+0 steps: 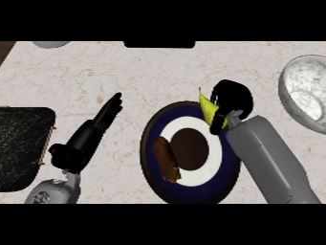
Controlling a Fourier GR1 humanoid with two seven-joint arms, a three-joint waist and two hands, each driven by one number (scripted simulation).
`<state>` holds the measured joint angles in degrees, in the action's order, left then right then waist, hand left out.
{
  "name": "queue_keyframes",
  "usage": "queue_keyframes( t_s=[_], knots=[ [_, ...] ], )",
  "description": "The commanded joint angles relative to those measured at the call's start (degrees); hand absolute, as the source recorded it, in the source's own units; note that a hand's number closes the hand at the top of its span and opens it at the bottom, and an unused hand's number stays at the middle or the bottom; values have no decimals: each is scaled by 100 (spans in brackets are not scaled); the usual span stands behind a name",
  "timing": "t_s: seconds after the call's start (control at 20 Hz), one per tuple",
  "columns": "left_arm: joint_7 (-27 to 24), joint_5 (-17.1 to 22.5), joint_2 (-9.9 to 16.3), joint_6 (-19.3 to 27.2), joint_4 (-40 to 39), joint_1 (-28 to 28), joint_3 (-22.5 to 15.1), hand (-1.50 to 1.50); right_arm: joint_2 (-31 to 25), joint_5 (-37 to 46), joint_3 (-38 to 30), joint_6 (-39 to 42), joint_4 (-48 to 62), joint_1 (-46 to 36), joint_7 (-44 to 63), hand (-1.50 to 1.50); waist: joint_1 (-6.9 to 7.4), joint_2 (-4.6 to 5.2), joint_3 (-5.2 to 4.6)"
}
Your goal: Pick the pear from the plate and place it in the bowl
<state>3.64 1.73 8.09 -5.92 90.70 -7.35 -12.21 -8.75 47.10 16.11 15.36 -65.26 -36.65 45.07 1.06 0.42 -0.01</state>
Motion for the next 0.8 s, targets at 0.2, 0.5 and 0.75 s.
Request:
queue_keyframes(
  t_s=[0.2,0.5,0.75],
  knots=[
    [117,10,-41,-19,28,-18,22,0,-155,1212,-299,-858,766,-1092,1514,150,8,-32,-1],
    [140,-2,-98,-8,99,-7,-9,0,-329,1785,-575,-2019,297,-1695,1593,150,-28,-46,2],
    [110,134,36,-150,-152,-116,259,0,-485,1894,-1073,-2495,29,-1945,1660,150,-80,-33,0]
  ],
)
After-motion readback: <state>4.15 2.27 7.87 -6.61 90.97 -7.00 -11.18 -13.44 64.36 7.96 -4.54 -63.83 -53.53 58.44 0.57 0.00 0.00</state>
